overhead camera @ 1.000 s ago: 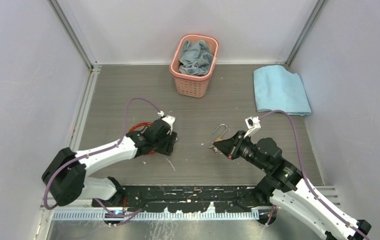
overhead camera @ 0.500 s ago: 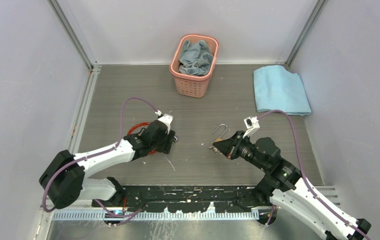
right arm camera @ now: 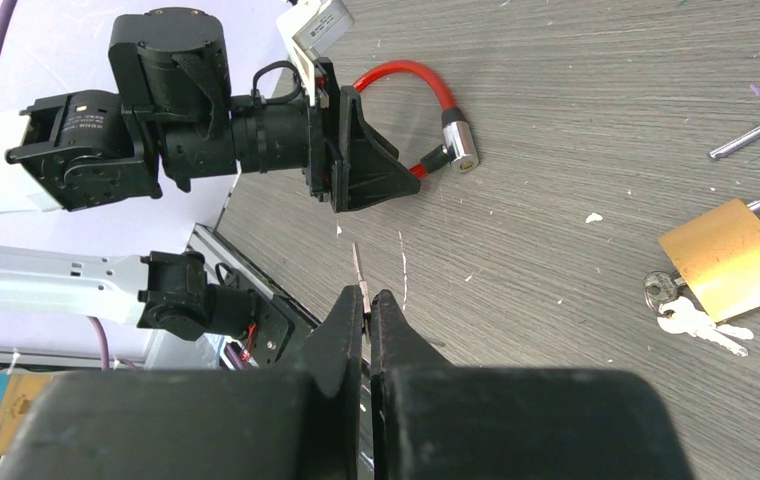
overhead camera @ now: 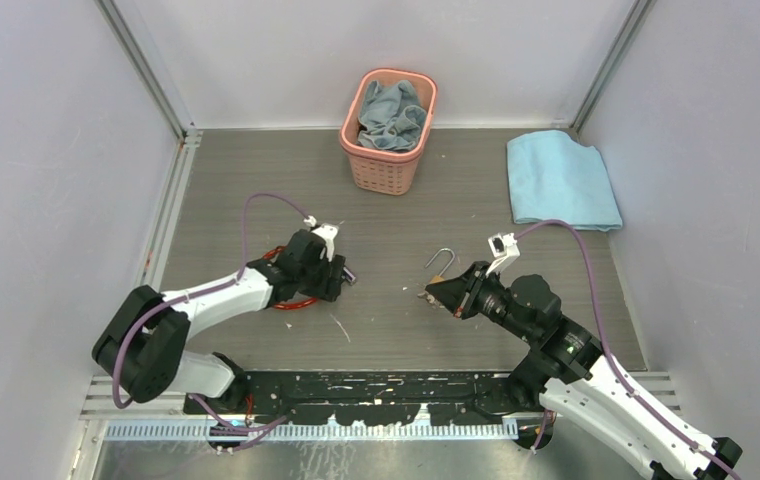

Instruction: Unlock with the key

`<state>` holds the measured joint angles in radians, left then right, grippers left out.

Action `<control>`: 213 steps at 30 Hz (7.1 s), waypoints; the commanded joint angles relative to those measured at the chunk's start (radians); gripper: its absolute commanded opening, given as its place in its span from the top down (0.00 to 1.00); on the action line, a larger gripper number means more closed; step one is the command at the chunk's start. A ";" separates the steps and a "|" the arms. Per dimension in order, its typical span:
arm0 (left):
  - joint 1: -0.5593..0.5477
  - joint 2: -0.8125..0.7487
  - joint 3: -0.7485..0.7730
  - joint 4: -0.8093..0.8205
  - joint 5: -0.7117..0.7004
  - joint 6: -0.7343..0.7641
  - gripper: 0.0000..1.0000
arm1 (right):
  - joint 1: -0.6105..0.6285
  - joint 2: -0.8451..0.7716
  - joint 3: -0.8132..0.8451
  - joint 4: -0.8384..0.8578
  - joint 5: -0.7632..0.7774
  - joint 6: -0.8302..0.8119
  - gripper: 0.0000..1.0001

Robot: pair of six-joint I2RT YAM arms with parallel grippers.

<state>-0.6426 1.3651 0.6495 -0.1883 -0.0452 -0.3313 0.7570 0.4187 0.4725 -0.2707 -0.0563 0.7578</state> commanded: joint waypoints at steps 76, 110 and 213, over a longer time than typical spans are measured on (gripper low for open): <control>-0.137 -0.130 -0.098 0.272 0.040 0.028 1.00 | 0.004 0.107 -0.105 0.145 0.045 0.163 0.99; -0.137 -0.221 -0.156 0.304 0.013 0.014 1.00 | 0.024 0.552 -0.153 0.593 -0.024 0.306 0.99; -0.134 -0.311 -0.317 0.601 -0.013 -0.112 1.00 | 0.143 1.004 -0.001 0.928 0.145 0.442 0.99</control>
<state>-0.7769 1.0874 0.3355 0.2916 -0.0807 -0.4381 0.8951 1.4185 0.4637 0.5579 0.0841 1.1885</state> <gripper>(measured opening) 0.134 0.056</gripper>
